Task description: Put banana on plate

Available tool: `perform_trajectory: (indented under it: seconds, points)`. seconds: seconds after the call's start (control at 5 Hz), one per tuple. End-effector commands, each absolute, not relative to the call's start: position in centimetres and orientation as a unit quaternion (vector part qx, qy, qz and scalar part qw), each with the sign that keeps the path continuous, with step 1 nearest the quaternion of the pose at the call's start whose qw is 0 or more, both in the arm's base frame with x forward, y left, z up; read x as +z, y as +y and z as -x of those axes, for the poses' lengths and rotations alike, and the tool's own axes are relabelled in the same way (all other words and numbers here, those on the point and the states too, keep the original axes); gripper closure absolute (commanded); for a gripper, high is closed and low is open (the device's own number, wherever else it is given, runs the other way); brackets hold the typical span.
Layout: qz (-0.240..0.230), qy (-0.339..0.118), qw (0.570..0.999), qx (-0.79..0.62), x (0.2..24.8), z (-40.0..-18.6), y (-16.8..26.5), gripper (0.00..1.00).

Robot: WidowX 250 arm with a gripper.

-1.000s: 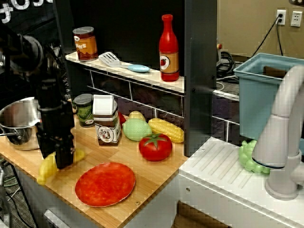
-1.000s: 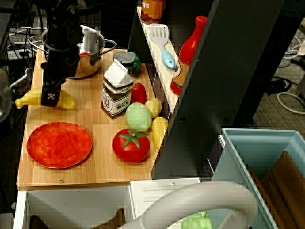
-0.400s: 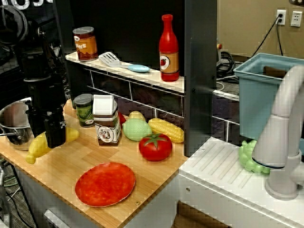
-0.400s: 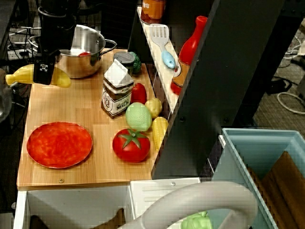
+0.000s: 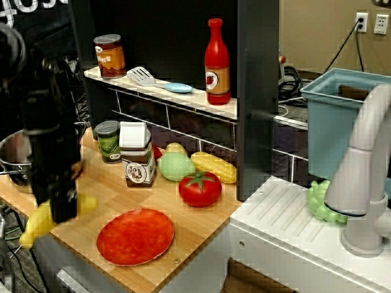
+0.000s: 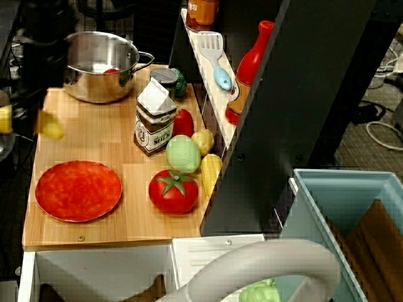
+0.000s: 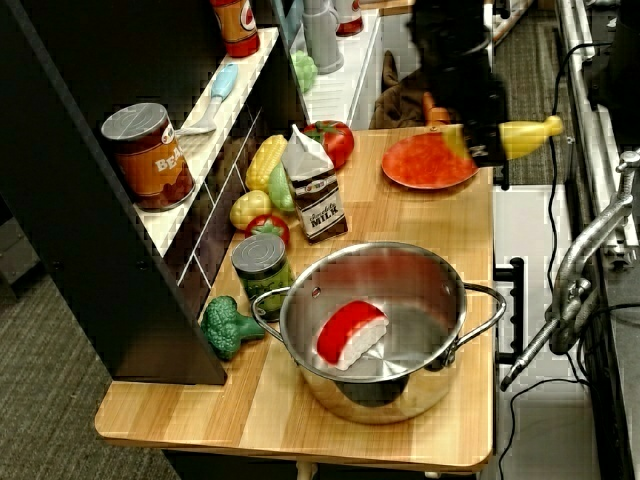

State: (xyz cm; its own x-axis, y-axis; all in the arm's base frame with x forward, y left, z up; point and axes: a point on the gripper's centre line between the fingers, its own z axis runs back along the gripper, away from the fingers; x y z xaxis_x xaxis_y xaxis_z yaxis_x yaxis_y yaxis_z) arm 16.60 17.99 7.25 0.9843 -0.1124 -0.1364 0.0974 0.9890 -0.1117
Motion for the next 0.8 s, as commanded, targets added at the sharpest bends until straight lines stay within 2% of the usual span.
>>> perform_trajectory:
  seconds: [0.0,0.6]
  points:
    - [0.038,0.044,0.996,-0.074,8.6,-16.1,15.2,1.00]
    - [0.044,0.065,0.995,-0.067,7.9,-19.8,12.1,1.00]
